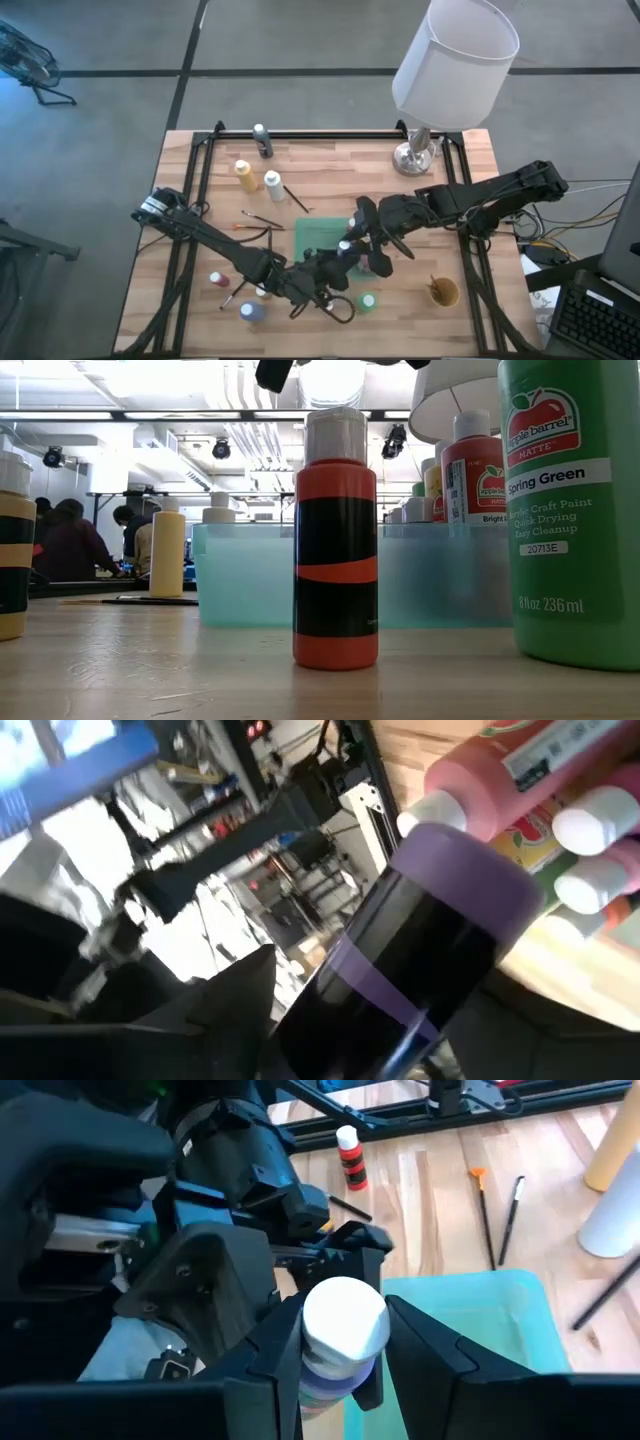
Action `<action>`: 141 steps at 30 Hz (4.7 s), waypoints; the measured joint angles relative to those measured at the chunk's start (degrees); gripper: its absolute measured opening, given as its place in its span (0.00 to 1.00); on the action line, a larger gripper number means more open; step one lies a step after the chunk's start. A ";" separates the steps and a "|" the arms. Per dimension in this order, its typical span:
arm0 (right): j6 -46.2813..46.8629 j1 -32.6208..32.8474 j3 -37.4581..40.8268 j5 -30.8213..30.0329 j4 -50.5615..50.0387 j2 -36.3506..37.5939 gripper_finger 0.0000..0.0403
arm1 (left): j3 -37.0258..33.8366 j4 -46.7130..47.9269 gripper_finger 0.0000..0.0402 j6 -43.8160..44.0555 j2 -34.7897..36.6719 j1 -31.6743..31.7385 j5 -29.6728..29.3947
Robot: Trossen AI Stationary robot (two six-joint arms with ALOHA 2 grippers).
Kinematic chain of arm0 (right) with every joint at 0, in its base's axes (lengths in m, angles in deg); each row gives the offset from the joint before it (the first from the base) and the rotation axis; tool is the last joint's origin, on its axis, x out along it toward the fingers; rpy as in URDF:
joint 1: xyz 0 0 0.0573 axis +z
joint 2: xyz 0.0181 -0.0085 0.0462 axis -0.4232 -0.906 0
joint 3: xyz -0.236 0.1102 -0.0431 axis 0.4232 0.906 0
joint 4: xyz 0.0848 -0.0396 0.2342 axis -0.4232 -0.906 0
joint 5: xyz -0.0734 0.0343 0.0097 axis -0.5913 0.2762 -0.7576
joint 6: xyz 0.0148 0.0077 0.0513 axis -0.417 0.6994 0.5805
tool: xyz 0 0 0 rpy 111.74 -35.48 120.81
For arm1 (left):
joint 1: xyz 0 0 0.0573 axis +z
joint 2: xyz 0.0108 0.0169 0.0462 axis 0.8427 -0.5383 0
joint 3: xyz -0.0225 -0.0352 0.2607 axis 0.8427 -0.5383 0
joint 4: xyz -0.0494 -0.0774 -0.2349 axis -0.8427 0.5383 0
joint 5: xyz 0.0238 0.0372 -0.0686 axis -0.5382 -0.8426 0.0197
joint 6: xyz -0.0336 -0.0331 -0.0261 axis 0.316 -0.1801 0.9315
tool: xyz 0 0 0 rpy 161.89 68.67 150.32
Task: Pick & Place Paint Supplies
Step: Put the purple paint bottle into the green bin
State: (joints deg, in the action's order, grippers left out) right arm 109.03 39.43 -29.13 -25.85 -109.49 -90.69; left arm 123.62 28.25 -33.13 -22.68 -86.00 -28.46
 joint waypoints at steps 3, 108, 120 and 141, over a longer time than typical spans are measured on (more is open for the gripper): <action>0.02 -0.02 -0.38 -0.73 -0.56 0.19 0.27 | 0.00 -0.02 0.69 3.76 0.01 -0.03 -2.12; -1.95 19.19 -0.38 -48.88 2.73 -5.58 0.27 | -22.38 -32.25 0.89 92.45 4.85 9.54 27.20; -2.58 19.19 -0.38 -48.88 2.83 -5.58 0.27 | -21.51 -31.91 0.80 93.04 3.75 9.85 27.33; -3.05 19.19 -0.38 -48.94 2.97 -5.58 0.27 | -21.51 -30.48 0.37 94.40 3.77 10.40 27.69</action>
State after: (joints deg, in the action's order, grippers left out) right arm 105.97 58.62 -29.51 -74.79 -106.53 -96.27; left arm 102.11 -2.24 61.28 -18.91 -75.60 -0.77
